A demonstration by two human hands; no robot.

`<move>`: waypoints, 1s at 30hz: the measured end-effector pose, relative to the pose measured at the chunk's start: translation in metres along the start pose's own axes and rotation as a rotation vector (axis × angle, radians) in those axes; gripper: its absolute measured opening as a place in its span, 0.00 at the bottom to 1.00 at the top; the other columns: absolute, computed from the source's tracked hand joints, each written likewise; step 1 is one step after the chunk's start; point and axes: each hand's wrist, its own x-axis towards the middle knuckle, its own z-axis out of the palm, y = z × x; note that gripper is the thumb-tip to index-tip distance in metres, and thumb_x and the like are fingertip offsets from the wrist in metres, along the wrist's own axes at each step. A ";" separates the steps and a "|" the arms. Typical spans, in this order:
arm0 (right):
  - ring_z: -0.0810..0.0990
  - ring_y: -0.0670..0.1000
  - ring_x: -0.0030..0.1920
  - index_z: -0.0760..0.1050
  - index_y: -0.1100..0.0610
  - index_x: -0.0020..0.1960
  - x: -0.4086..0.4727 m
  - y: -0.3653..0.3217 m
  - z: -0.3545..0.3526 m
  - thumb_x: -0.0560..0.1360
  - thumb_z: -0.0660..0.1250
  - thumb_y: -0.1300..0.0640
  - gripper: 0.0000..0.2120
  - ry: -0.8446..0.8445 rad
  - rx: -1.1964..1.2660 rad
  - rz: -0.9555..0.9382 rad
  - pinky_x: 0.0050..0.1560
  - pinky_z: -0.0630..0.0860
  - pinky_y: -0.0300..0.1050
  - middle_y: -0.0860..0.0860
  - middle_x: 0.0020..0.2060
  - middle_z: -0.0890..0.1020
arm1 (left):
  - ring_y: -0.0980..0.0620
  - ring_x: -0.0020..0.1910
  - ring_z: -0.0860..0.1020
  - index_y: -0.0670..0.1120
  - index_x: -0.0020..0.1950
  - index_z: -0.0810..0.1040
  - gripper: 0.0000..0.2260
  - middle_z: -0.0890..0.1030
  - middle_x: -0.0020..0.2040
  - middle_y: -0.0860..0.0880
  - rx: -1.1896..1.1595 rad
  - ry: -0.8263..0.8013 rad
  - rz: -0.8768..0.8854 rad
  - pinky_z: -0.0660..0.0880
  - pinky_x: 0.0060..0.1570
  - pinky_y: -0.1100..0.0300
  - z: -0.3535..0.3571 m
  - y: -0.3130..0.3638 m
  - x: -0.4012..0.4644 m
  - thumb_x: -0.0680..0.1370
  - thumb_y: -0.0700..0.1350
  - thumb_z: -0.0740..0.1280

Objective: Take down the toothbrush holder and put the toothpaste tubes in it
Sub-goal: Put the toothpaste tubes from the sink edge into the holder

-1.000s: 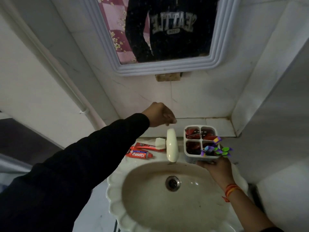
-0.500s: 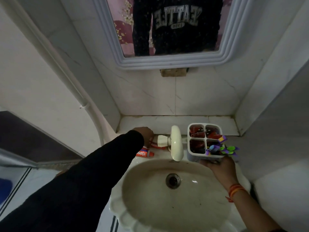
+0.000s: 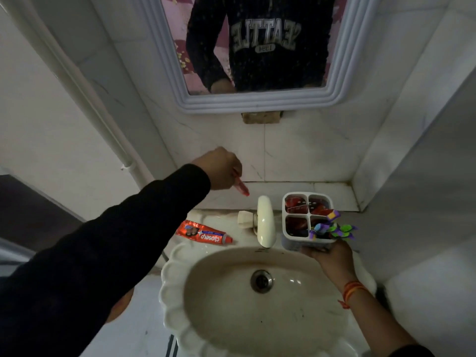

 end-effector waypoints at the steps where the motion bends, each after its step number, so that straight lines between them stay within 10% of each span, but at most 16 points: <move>1: 0.81 0.51 0.56 0.81 0.54 0.55 -0.001 -0.002 0.000 0.61 0.83 0.65 0.25 -0.001 -0.015 -0.002 0.59 0.76 0.49 0.51 0.49 0.84 | 0.53 0.48 0.80 0.48 0.59 0.85 0.12 0.85 0.53 0.49 0.007 0.068 0.035 0.75 0.49 0.60 -0.013 0.009 -0.005 0.77 0.48 0.73; 7: 0.84 0.55 0.56 0.82 0.53 0.55 -0.003 -0.003 -0.001 0.61 0.82 0.64 0.24 0.023 -0.019 -0.008 0.62 0.78 0.56 0.54 0.51 0.86 | 0.55 0.43 0.82 0.49 0.53 0.85 0.10 0.85 0.46 0.53 -0.068 0.294 0.278 0.82 0.47 0.56 -0.064 0.077 -0.038 0.74 0.51 0.75; 23: 0.81 0.52 0.58 0.81 0.58 0.60 -0.005 -0.006 -0.001 0.61 0.82 0.63 0.28 0.023 -0.047 -0.023 0.59 0.75 0.45 0.51 0.53 0.85 | 0.45 0.40 0.81 0.46 0.54 0.85 0.09 0.78 0.41 0.48 0.119 -0.162 0.260 0.74 0.36 0.56 0.019 0.150 -0.018 0.76 0.45 0.70; 30: 0.78 0.48 0.58 0.80 0.60 0.61 -0.004 -0.005 0.000 0.61 0.82 0.66 0.29 0.037 -0.033 -0.055 0.59 0.72 0.45 0.51 0.52 0.83 | 0.57 0.46 0.84 0.48 0.54 0.88 0.08 0.88 0.49 0.51 -0.252 0.086 0.194 0.79 0.53 0.64 -0.006 0.084 -0.021 0.76 0.45 0.74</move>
